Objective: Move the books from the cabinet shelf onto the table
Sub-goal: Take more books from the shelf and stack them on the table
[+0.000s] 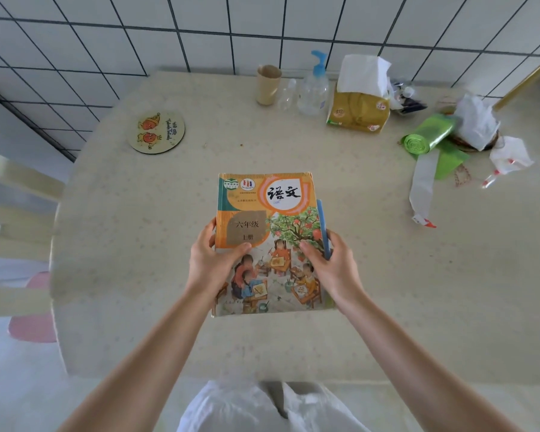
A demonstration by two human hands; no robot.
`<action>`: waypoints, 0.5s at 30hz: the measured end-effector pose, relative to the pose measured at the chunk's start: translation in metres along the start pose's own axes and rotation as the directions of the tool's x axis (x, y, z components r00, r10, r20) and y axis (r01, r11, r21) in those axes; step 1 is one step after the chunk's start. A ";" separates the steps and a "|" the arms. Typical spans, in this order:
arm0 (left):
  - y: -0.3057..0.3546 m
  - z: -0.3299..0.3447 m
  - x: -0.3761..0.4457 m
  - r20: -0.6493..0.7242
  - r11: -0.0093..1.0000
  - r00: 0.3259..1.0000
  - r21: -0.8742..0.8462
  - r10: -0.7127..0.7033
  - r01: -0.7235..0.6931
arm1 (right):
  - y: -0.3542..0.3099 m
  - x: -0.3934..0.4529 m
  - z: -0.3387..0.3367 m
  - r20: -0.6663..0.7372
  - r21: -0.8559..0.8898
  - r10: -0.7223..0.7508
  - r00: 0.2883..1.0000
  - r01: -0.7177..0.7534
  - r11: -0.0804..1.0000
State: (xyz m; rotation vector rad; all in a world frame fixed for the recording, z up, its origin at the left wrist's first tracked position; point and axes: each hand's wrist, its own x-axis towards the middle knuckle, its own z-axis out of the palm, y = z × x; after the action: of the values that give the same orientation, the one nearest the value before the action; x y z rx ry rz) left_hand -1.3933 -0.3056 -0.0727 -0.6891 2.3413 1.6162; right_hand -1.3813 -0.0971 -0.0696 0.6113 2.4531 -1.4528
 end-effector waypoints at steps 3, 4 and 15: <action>-0.004 0.003 -0.003 -0.007 0.999 1.000 0.044 0.019 -0.018 | 0.004 -0.004 0.001 0.018 0.021 0.019 1.000 -0.019 1.000; -0.004 0.004 -0.005 -0.011 0.998 0.999 0.061 0.031 -0.030 | 0.005 -0.005 0.001 0.025 0.023 0.029 0.999 -0.030 0.999; 0.002 0.001 -0.010 -0.024 0.990 0.999 0.138 0.045 -0.041 | 0.002 -0.014 -0.002 0.046 0.066 -0.009 0.999 0.006 0.998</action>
State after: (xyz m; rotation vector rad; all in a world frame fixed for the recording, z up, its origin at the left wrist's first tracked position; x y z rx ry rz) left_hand -1.3853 -0.3013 -0.0668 -0.6396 2.4755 1.4537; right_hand -1.3677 -0.0974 -0.0645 0.5750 2.3831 -1.5388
